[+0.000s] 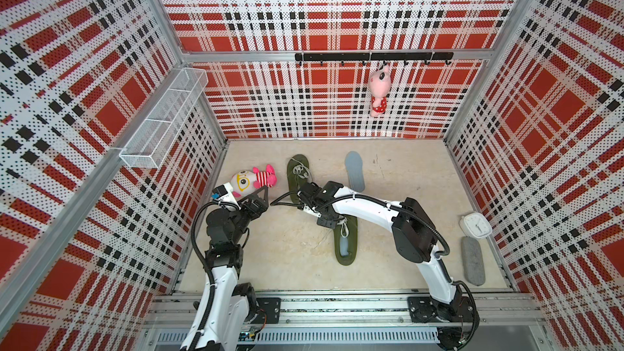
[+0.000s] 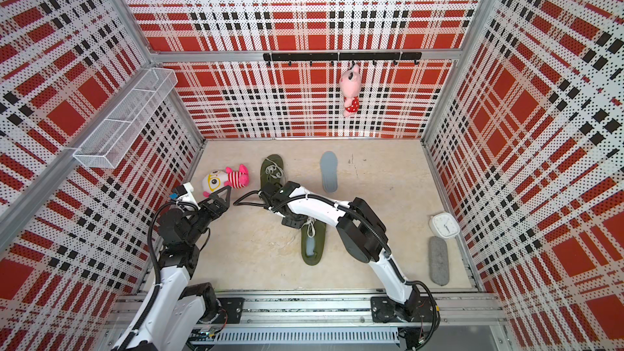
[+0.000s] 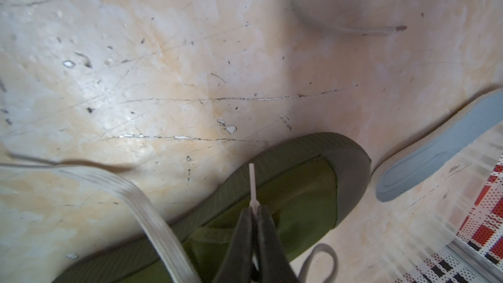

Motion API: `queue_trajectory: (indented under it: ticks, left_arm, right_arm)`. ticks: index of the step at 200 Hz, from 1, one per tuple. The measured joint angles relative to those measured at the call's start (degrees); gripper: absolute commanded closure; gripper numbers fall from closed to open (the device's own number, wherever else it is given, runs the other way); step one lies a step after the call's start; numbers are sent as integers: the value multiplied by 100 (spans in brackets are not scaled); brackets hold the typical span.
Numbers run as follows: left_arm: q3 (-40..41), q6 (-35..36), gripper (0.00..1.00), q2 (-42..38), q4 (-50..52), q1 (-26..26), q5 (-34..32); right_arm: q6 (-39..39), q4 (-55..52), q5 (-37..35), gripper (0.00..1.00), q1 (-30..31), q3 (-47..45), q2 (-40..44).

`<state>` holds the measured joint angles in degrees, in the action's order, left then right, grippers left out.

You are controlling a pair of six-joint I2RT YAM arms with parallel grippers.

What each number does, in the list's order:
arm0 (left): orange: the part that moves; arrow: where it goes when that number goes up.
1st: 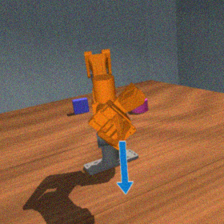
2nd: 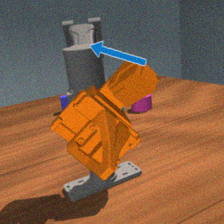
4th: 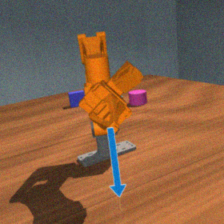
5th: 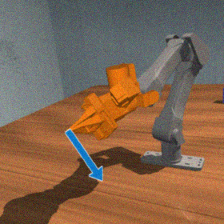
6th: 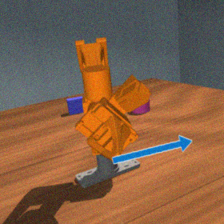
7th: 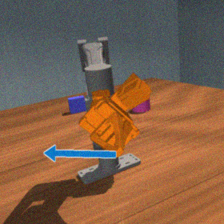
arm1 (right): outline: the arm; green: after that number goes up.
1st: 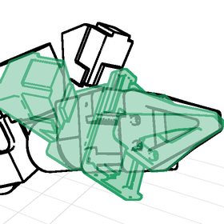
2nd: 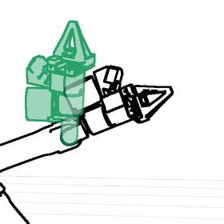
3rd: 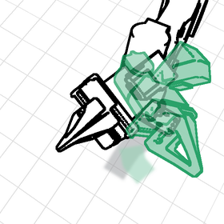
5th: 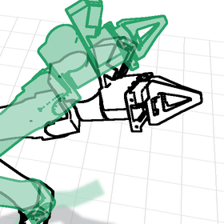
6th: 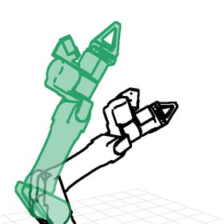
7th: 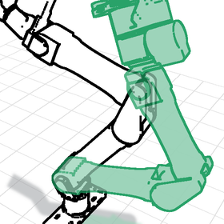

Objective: Remove the insole from the shoe
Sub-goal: Untie the shoelace on the shoe.

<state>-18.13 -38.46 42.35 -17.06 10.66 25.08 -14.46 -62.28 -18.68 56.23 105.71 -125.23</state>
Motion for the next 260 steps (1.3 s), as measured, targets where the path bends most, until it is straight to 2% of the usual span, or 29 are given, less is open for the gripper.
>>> queue_trajectory:
  ticks: [46,111,199,260]
  left_arm:
    - [0,20,0,0,0,-2,-2]
    - [0,35,1,28,-4,-85,-11]
    - [85,33,2,767,-245,-1569,-601]
    - [85,37,3,1239,-505,-2061,-927]
  right_arm:
    - [153,243,50,100,0,-48,258]
    - [793,1067,507,100,-118,-586,1582]
    - [2140,3045,1226,100,-564,-2260,3528]
    - [2929,4159,1836,100,-1069,-2973,4433]
